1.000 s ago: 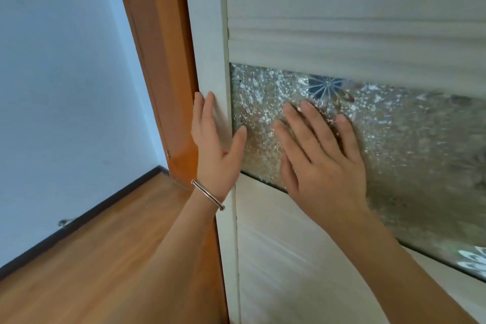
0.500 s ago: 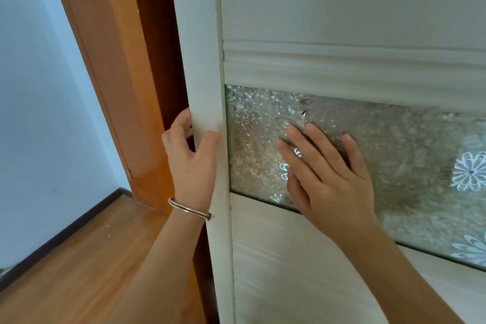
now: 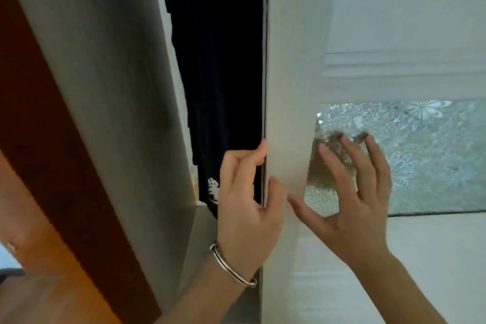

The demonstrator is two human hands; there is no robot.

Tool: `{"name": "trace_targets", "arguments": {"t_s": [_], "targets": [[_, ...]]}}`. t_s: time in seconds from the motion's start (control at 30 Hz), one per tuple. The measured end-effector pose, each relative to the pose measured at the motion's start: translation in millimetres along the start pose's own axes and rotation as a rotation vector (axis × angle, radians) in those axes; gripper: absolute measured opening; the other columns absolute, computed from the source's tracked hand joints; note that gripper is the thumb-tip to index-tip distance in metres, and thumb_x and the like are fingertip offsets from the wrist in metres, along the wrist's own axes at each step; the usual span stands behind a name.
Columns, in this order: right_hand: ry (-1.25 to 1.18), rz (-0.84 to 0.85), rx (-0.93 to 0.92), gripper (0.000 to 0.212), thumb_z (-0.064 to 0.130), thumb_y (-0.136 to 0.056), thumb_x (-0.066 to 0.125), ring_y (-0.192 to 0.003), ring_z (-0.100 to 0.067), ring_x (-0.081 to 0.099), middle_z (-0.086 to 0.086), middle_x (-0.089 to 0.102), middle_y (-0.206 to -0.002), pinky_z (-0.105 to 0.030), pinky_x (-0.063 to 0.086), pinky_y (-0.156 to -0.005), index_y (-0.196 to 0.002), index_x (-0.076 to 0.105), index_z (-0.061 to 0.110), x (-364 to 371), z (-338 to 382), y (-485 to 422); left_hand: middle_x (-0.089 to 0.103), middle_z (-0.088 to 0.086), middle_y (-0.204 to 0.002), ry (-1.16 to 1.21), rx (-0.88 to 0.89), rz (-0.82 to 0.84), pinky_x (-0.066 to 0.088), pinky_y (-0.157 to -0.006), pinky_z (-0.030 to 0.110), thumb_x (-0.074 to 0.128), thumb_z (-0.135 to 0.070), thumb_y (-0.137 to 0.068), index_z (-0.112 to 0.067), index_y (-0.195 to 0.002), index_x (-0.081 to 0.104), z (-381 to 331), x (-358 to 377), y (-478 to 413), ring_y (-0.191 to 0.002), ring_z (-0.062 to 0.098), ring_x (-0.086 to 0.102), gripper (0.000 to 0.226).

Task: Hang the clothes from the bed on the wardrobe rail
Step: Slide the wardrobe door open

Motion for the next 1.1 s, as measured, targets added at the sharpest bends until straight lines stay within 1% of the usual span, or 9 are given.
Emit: {"name": "trace_targets", "arguments": {"t_s": [0.2, 0.3, 0.4, 0.47, 0.53, 0.77, 0.9, 1.0, 1.1], "targets": [[0.102, 0.141, 0.272, 0.080, 0.065, -0.079, 0.049, -0.138, -0.033, 0.031, -0.015, 0.036, -0.144, -0.042, 0.030, -0.113, -0.138, 0.030, 0.015, -39.9, -54.7, 1.0, 0.046, -0.010, -0.112, 0.194, 0.207, 0.169, 0.036, -0.096, 0.004, 0.054, -0.018, -0.085, -0.013, -0.116, 0.057, -11.1, 84.5, -7.9, -0.106, -0.001, 0.049, 0.032], [0.117, 0.242, 0.344, 0.084, 0.064, -0.077, 0.050, -0.140, -0.020, 0.026, 0.000, 0.026, -0.149, -0.026, 0.031, -0.110, -0.144, 0.019, 0.025, -60.5, -78.7, 2.0, 0.048, -0.006, -0.128, 0.283, 0.246, 0.252, 0.032, -0.100, 0.001, 0.054, -0.019, -0.084, -0.021, -0.118, 0.052, -22.2, 127.9, -9.7, -0.120, -0.014, 0.040, 0.033], [0.056, 0.303, 0.467, 0.084, 0.058, -0.073, 0.055, -0.143, -0.006, 0.015, 0.022, 0.014, -0.150, 0.002, 0.013, -0.105, -0.140, 0.007, 0.048, -76.0, -105.4, 3.2, 0.052, -0.021, -0.123, 0.430, 0.164, 0.353, 0.043, -0.097, 0.009, 0.055, -0.028, -0.083, -0.034, -0.120, 0.049, -39.3, 166.2, -10.0, -0.118, -0.011, 0.048, 0.038], [0.013, 0.295, 0.545, 0.088, 0.054, -0.071, 0.058, -0.143, 0.001, 0.009, 0.032, 0.004, -0.147, 0.005, 0.005, -0.105, -0.135, -0.003, 0.061, -82.8, -124.8, 5.3, 0.051, -0.041, -0.112, 0.538, 0.048, 0.437, 0.045, -0.091, 0.006, 0.062, -0.030, -0.080, -0.055, -0.112, 0.047, -51.9, 186.9, -11.6, -0.110, -0.010, 0.054, 0.043], [0.010, 0.273, 0.589, 0.091, 0.051, -0.071, 0.061, -0.141, 0.006, 0.007, 0.041, -0.001, -0.142, 0.002, 0.004, -0.107, -0.131, -0.006, 0.065, -88.1, -143.6, 8.0, 0.052, -0.043, -0.105, 0.611, -0.031, 0.492, 0.044, -0.086, 0.001, 0.070, -0.020, -0.078, -0.062, -0.105, 0.042, -58.5, 209.1, -13.6, -0.102, -0.017, 0.055, 0.058], [0.053, 0.257, 0.649, 0.089, 0.034, -0.075, 0.071, -0.142, 0.002, 0.014, 0.043, 0.007, -0.138, -0.016, 0.017, -0.114, -0.137, 0.010, 0.049, -115.1, -204.1, 8.5, 0.057, -0.025, -0.101, 0.656, -0.029, 0.617, 0.046, -0.077, -0.003, 0.069, -0.006, -0.077, -0.033, -0.115, 0.051, -81.6, 279.8, -12.7, -0.083, -0.027, 0.056, 0.050], [0.061, 0.246, 0.677, 0.087, 0.024, -0.074, 0.074, -0.141, -0.003, 0.021, 0.032, 0.018, -0.138, -0.017, 0.021, -0.114, -0.132, 0.012, 0.041, -130.8, -237.8, 5.6, 0.060, -0.004, -0.103, 0.649, -0.014, 0.648, 0.043, -0.070, -0.007, 0.067, 0.000, -0.078, -0.005, -0.123, 0.055, -102.9, 315.2, -12.3, -0.087, -0.015, 0.054, 0.047], [0.055, 0.253, 0.695, 0.086, 0.022, -0.074, 0.075, -0.140, -0.004, 0.023, 0.019, 0.023, -0.141, -0.008, 0.019, -0.110, -0.131, 0.013, 0.040, -139.3, -255.1, 4.8, 0.059, -0.001, -0.104, 0.642, -0.017, 0.635, 0.039, -0.067, -0.010, 0.066, 0.000, -0.080, -0.002, -0.124, 0.054, -112.9, 328.6, -8.5, -0.085, -0.003, 0.057, 0.046], [0.063, 0.249, 0.652, 0.086, 0.024, -0.075, 0.074, -0.141, -0.003, 0.020, 0.029, 0.018, -0.139, -0.010, 0.019, -0.112, -0.132, 0.012, 0.039, -136.2, -259.1, 7.6, 0.060, -0.002, -0.107, 0.604, 0.031, 0.565, 0.039, -0.068, -0.011, 0.068, -0.005, -0.078, -0.004, -0.123, 0.056, -110.4, 332.3, -6.0, -0.089, 0.005, 0.058, 0.046]]}}
Point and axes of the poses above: each hand's wrist, its own y-axis away from the middle knuckle, its own x-axis out of the palm, z = x × y, the point moved 1 cm from there along -y, towards the middle knuckle
